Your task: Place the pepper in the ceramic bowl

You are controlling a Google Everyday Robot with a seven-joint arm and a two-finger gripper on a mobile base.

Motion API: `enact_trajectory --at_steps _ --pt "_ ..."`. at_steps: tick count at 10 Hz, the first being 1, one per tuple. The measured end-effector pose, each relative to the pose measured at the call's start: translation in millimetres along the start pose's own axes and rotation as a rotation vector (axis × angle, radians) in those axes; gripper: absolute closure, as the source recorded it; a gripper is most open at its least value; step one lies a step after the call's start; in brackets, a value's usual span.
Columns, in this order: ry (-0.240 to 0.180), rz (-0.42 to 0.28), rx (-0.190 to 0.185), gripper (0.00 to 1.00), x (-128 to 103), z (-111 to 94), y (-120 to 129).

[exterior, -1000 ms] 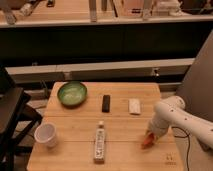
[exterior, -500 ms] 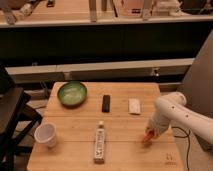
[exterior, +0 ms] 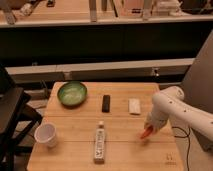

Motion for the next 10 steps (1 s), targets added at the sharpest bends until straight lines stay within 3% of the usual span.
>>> enact_trajectory --at_steps 10 --pt "0.095 -0.078 -0.013 0.98 12.5 -52.8 -64.1"
